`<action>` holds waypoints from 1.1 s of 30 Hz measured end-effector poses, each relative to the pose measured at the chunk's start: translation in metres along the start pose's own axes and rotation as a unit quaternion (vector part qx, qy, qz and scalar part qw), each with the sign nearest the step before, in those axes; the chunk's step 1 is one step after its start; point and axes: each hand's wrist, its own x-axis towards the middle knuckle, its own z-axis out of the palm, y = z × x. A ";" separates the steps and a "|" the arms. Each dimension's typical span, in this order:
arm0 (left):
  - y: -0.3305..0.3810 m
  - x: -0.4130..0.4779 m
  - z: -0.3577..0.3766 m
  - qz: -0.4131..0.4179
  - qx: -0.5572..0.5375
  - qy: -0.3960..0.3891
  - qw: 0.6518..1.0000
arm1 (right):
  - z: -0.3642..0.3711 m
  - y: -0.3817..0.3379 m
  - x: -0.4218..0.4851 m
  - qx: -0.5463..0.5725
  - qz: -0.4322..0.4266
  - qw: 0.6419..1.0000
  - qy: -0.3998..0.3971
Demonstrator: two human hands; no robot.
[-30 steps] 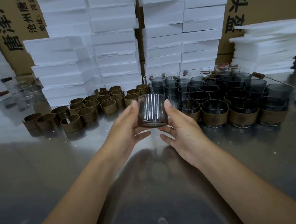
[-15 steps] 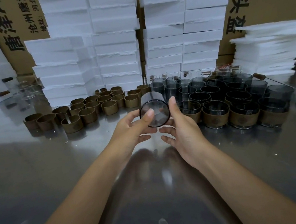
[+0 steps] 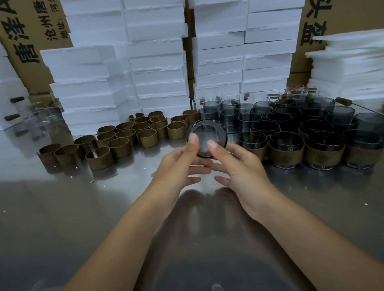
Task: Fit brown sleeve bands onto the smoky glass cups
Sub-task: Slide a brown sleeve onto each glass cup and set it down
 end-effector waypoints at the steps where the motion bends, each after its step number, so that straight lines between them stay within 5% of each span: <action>1: 0.002 0.001 -0.001 -0.006 -0.001 0.000 1.000 | 0.000 0.000 0.001 0.014 0.005 1.000 0.005; 4: 0.004 0.004 -0.008 -0.012 0.015 0.040 0.999 | -0.001 -0.001 0.002 0.044 0.022 0.999 0.024; 9: -0.007 0.014 -0.035 0.061 0.211 0.151 0.964 | -0.002 0.001 0.004 0.055 0.040 0.997 0.027; 18: -0.020 0.026 -0.095 0.011 0.483 0.329 0.811 | -0.001 0.003 0.005 0.067 0.046 0.997 0.019; 26: -0.026 0.026 -0.116 -0.082 0.511 0.309 0.798 | -0.001 0.004 0.007 0.070 0.048 0.996 0.011; 33: -0.029 0.023 -0.116 -0.033 0.471 0.339 0.814 | -0.002 0.005 0.007 0.081 0.047 0.996 0.001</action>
